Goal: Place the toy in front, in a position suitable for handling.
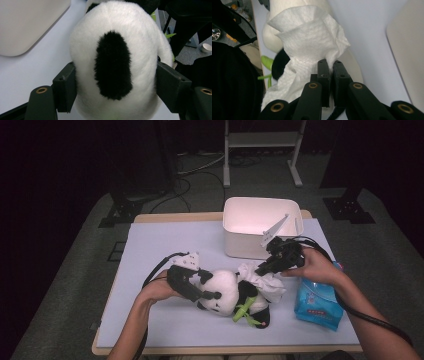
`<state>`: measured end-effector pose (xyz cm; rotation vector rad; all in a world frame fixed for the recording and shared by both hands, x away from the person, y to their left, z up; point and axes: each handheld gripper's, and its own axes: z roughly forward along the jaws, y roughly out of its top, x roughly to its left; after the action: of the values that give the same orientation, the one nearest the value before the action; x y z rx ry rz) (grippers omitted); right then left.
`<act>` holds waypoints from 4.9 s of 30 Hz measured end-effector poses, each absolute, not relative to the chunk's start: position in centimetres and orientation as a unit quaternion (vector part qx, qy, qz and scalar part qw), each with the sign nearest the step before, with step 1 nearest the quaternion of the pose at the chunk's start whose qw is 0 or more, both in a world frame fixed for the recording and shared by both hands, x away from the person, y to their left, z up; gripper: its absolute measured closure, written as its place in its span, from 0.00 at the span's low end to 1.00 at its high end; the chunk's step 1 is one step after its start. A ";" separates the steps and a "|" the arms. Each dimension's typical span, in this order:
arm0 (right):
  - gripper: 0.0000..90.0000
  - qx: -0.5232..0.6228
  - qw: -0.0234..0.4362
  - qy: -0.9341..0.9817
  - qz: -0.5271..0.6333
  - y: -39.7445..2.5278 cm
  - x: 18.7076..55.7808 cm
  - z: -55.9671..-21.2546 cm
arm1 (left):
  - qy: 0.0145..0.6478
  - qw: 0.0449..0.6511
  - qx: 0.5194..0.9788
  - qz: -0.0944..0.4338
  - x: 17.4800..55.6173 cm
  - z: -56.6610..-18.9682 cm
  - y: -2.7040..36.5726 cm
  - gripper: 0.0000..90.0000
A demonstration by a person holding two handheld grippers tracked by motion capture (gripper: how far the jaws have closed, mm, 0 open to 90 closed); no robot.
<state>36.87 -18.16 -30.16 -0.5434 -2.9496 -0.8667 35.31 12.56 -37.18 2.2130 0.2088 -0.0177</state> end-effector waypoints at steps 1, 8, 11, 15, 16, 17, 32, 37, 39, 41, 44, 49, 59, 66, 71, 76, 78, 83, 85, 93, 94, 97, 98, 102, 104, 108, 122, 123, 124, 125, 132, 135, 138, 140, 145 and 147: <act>0.95 -0.179 0.012 -0.943 -0.280 -18.7 36.8 -30.3 | 0.086 0.442 0.893 -0.009 35.4 -37.3 12.6 0.28; 0.95 -0.191 0.018 -0.939 -0.284 -20.4 36.0 -31.1 | 0.120 0.438 0.891 -0.016 35.5 -37.6 13.0 0.15; 0.95 -0.191 0.020 -0.939 -0.285 -20.5 35.9 -31.1 | 0.112 0.443 0.889 -0.013 35.4 -37.6 13.0 0.21; 0.95 -0.186 0.013 -0.941 -0.282 -19.7 36.2 -30.7 | 0.114 0.455 0.883 -0.013 35.5 -37.6 13.0 0.31; 0.95 -0.181 0.016 -0.940 -0.288 -19.2 36.4 -30.5 | 0.114 0.458 0.881 -0.014 35.4 -37.6 13.0 0.31; 0.95 -0.177 0.017 -0.940 -0.290 -18.8 36.5 -30.5 | 0.112 0.459 0.881 -0.012 35.4 -37.4 12.9 0.31; 0.95 -0.123 0.040 -0.942 -0.311 -11.4 37.7 -29.5 | 0.099 0.458 0.883 -0.002 35.3 -36.6 12.2 0.32; 0.95 -0.100 0.039 -0.946 -0.305 -9.1 37.7 -28.7 | 0.095 0.453 0.887 0.001 35.4 -36.4 12.0 0.32; 0.95 -0.095 0.035 -0.949 -0.297 -8.8 37.7 -28.7 | 0.095 0.452 0.887 0.002 35.4 -36.5 12.1 0.32; 0.95 -0.102 0.035 -0.951 -0.289 -9.2 37.7 -28.8 | 0.099 0.455 0.885 -0.001 35.3 -36.7 12.3 0.32; 0.95 -0.113 0.030 -0.952 -0.284 -10.4 37.8 -29.0 | 0.101 0.453 0.886 -0.002 35.4 -36.8 12.4 0.31; 0.95 -0.143 0.022 -0.953 -0.266 -13.3 37.9 -29.7 | 0.102 0.449 0.888 -0.004 35.4 -37.0 12.6 0.30; 0.95 -0.189 0.015 -0.942 -0.279 -19.0 37.1 -30.3 | 0.114 0.443 0.889 -0.011 35.6 -37.4 13.0 0.28; 0.95 -0.202 0.023 -0.934 -0.293 -20.9 36.5 -31.4 | 0.139 0.439 0.887 -0.031 35.7 -37.3 12.9 0.18; 0.95 -0.194 0.026 -0.933 -0.301 -20.7 36.1 -31.7 | 0.158 0.437 0.884 -0.052 35.9 -37.0 12.6 0.10; 0.95 -0.185 0.024 -0.936 -0.300 -20.0 35.5 -31.6 | 0.158 0.427 0.889 -0.057 35.9 -37.0 11.7 0.06; 0.95 -0.183 0.021 -0.936 -0.300 -20.0 35.3 -31.6 | 0.157 0.421 0.891 -0.058 36.0 -37.0 11.3 0.04; 0.95 -0.180 0.021 -0.936 -0.302 -20.0 34.8 -31.8 | 0.156 0.412 0.895 -0.064 36.1 -37.1 10.3 0.03; 0.95 -0.178 0.020 -0.936 -0.302 -20.0 34.7 -31.8 | 0.156 0.407 0.898 -0.068 36.1 -37.2 9.9 0.01; 0.95 -0.176 0.021 -0.938 -0.299 -19.8 34.5 -31.8 | 0.133 0.401 0.904 -0.056 35.8 -37.2 9.7 0.12; 0.95 -0.175 0.021 -0.937 -0.300 -19.8 34.5 -31.7 | 0.132 0.402 0.904 -0.054 35.8 -37.1 9.8 0.17; 0.95 -0.177 0.018 -0.936 -0.305 -19.9 34.6 -31.4 | 0.125 0.406 0.904 -0.043 35.7 -36.9 10.0 0.24; 0.95 -0.175 0.016 -0.935 -0.307 -19.9 34.7 -31.4 | 0.122 0.409 0.904 -0.038 35.7 -36.9 10.0 0.25; 0.95 -0.179 0.008 -0.934 -0.309 -20.2 35.2 -30.6 | 0.108 0.417 0.902 -0.029 35.8 -36.5 9.9 0.26; 0.95 -0.184 0.004 -0.931 -0.314 -20.2 35.8 -30.3 | 0.090 0.426 0.900 -0.017 35.8 -36.1 9.8 0.27; 0.95 -0.192 -0.001 -0.930 -0.314 -19.9 37.0 -29.7 | 0.068 0.428 0.901 0.009 36.0 -35.1 9.8 0.28; 0.95 -0.192 0.018 -0.934 -0.301 -18.0 37.6 -31.3 | 0.115 0.423 0.899 -0.008 36.7 -35.9 10.8 0.11; 0.95 -0.190 0.020 -0.934 -0.303 -18.0 37.6 -31.3 | 0.119 0.422 0.899 -0.009 36.7 -35.9 11.0 0.11; 0.95 -0.188 0.020 -0.934 -0.303 -17.9 37.5 -31.3 | 0.125 0.419 0.899 -0.012 36.6 -35.8 11.2 0.11; 0.95 -0.187 0.021 -0.935 -0.302 -17.8 37.3 -31.2 | 0.127 0.417 0.900 -0.014 36.6 -35.7 11.3 0.10; 0.95 -0.165 0.023 -0.941 -0.295 -16.8 36.3 -31.1 | 0.155 0.416 0.895 -0.042 36.7 -35.5 12.4 0.08; 0.95 -0.161 0.022 -0.942 -0.294 -16.7 36.1 -31.1 | 0.158 0.410 0.897 -0.053 36.7 -35.9 12.0 0.05; 0.95 -0.157 0.026 -0.943 -0.294 -16.5 35.9 -31.2 | 0.156 0.405 0.899 -0.060 36.6 -36.5 11.5 0.03; 0.95 -0.157 0.029 -0.943 -0.292 -16.4 35.7 -31.2 | 0.150 0.400 0.902 -0.061 36.5 -36.8 11.0 0.03; 0.94 -0.158 0.027 -0.942 -0.295 -16.6 35.7 -31.3 | 0.134 0.403 0.904 -0.053 36.4 -36.7 10.9 0.22; 0.94 -0.160 0.026 -0.939 -0.303 -16.8 35.9 -31.3 | 0.133 0.407 0.903 -0.047 36.4 -36.6 11.0 0.28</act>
<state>35.90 -16.85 -31.27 -0.4937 -2.9035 -0.9364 36.38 10.99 -36.60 2.2764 0.3366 -0.1180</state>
